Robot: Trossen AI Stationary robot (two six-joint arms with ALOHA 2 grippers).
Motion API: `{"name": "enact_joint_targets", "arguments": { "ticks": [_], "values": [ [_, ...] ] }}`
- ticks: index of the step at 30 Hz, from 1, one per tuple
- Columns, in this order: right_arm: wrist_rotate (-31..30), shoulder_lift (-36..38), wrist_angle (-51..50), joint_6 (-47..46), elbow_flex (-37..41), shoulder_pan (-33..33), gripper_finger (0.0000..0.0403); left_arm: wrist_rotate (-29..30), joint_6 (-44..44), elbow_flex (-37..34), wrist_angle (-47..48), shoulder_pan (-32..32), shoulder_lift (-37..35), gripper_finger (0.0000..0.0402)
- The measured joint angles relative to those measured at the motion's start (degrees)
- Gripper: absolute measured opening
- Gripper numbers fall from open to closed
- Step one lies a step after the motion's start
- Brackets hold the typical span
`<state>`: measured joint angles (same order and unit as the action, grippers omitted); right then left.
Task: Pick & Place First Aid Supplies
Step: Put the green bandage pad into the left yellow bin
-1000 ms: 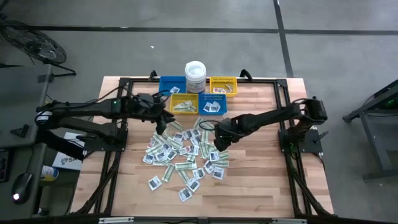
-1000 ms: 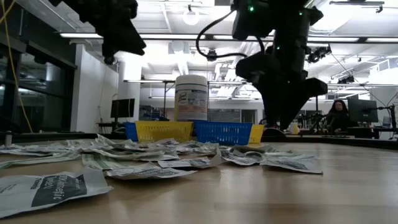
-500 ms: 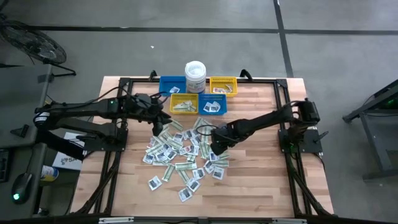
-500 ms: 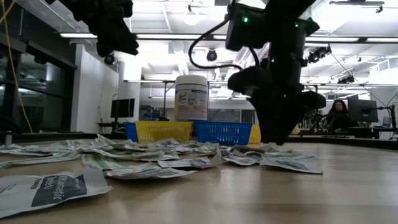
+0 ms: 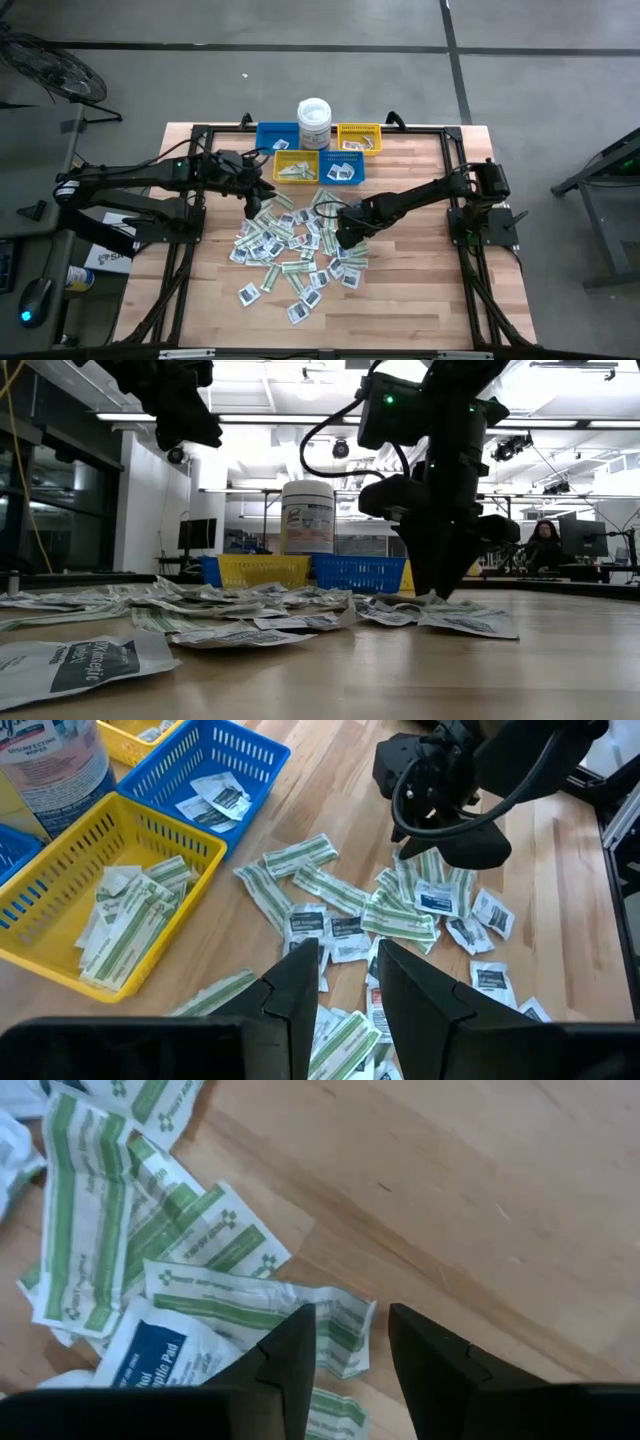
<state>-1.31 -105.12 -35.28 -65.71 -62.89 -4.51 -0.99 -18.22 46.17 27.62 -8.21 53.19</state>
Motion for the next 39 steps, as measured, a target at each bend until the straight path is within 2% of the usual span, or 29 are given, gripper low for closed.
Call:
{"name": "enact_joint_targets", "arguments": {
  "ticks": [5, 20, 25, 30, 39],
  "values": [
    [-1.6, 0.0, -0.5, 0.1, 0.0, -0.1, 0.0104, 0.0, 0.0, 0.0, 0.0, 0.0, 0.0, 0.0107],
    [-0.8, -2.2, -0.4, 0.2, -0.2, -1.0, 0.0045, -0.1, 0.9, 0.0, 0.0, 0.0, 0.0, 0.0107],
    [-0.5, -1.4, -0.7, 0.2, 0.0, -0.9, 0.0005, -0.1, 1.0, 0.0, 0.0, 0.0, 0.0, 0.0107],
    [-0.6, 1.1, -1.3, 0.2, 0.1, -1.1, 0.0002, -0.1, 1.0, 0.0, 0.0, 0.0, 0.0, 0.0107],
    [-8.5, 7.3, -1.6, 0.1, 0.1, -1.2, 0.0001, -0.1, 1.0, 0.0, -0.4, 0.0, 0.0, 0.0108]
  ]
}}
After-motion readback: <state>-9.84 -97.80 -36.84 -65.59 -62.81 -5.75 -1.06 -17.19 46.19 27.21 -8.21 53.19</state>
